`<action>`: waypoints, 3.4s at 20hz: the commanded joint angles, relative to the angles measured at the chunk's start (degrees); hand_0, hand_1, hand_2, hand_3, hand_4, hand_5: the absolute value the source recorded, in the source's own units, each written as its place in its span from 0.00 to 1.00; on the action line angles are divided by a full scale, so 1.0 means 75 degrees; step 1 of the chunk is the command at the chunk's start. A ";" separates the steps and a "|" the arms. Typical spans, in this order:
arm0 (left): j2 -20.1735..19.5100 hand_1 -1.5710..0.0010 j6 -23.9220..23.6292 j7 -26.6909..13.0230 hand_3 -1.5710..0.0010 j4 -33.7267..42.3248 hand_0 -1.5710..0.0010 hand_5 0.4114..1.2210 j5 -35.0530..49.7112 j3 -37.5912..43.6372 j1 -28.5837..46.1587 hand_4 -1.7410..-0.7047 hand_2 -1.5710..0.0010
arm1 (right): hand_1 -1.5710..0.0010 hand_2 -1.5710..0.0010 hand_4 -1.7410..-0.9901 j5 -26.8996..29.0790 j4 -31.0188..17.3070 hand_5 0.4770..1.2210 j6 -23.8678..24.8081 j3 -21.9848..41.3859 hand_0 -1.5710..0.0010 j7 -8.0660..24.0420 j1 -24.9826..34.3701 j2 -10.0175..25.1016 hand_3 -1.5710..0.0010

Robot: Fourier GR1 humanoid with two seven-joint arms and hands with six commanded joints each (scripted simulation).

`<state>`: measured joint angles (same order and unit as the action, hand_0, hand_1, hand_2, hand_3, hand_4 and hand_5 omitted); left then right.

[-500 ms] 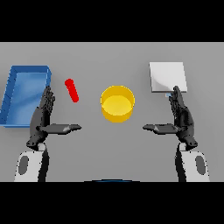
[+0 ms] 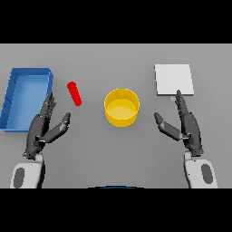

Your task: Pick up the red beaker and tilt it to pour out 1 green nut into yellow bowl. Pick up the yellow bowl and place it on the metallic measuring scale.

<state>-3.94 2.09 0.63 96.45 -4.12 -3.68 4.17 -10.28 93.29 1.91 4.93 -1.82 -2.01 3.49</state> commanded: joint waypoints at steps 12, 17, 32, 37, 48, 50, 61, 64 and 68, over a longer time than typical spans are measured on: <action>0.0089 1.00 -0.0134 -0.0434 1.00 -0.0753 1.00 0.31 -0.0387 -0.0099 -0.0599 0.53 1.00 | 1.00 1.00 0.60 0.0464 0.0092 0.20 -0.0439 -0.0079 1.00 -0.0160 0.0104 0.0098 1.00; 0.0064 1.00 -0.0364 -0.0199 1.00 -0.2173 1.00 0.30 -0.0469 0.0309 -0.1742 0.51 1.00 | 1.00 1.00 0.60 0.0502 0.0009 0.19 -0.0486 -0.0088 1.00 -0.0276 0.0076 0.0069 1.00; 0.0290 1.00 -0.0862 0.1096 1.00 -0.5442 1.00 0.34 -0.0760 0.0853 -0.4023 0.44 1.00 | 1.00 1.00 0.59 0.0350 -0.0102 0.23 -0.0349 -0.0170 1.00 -0.0077 0.0236 0.0153 1.00; 0.0460 0.80 -0.1088 0.1531 0.85 -0.6121 0.78 0.44 -0.0569 0.1195 -0.4442 0.34 0.79 | 1.00 1.00 0.59 0.0437 -0.0103 0.23 -0.0349 -0.0248 1.00 -0.0095 0.0164 0.0163 1.00; 0.0525 0.07 -0.1261 0.1880 0.13 -0.6390 0.07 0.94 -0.0545 0.1113 -0.4728 0.19 0.07 | 1.00 1.00 0.60 0.0395 -0.0004 0.23 -0.0309 -0.0252 1.00 -0.0014 0.0183 0.0201 1.00; 0.0481 0.04 -0.1309 0.1746 0.08 -0.6237 0.04 0.96 -0.0629 0.1067 -0.4764 0.21 0.04 | 1.00 1.00 0.60 0.0325 -0.0097 0.23 -0.0303 -0.0193 1.00 -0.0091 0.0174 0.0150 1.00; 0.0182 0.00 -0.1266 0.0358 0.01 -0.4384 0.00 0.94 -0.1830 0.0144 -0.4765 0.12 0.00 | 1.00 1.00 0.62 0.0217 0.0016 0.25 -0.0299 -0.0057 1.00 -0.0283 0.0053 0.0078 1.00; -0.0026 0.00 -0.1152 0.0021 0.01 -0.4241 0.00 0.92 -0.2125 -0.0030 -0.4817 0.12 0.00 | 1.00 1.00 0.62 0.0218 -0.0002 0.27 -0.0300 -0.0055 1.00 -0.0152 0.0061 0.0070 1.00; -0.0338 0.00 -0.0936 -0.0211 0.00 -0.4163 0.00 0.88 -0.2570 -0.0333 -0.5032 0.08 0.00 | 1.00 1.00 0.62 0.0219 0.0085 0.28 -0.0314 -0.0050 1.00 -0.0281 -0.0072 0.0092 1.00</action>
<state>-6.47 -4.92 -0.81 65.24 -23.38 -6.17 -33.59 -8.63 93.92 -0.44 4.55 -4.01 -2.55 4.18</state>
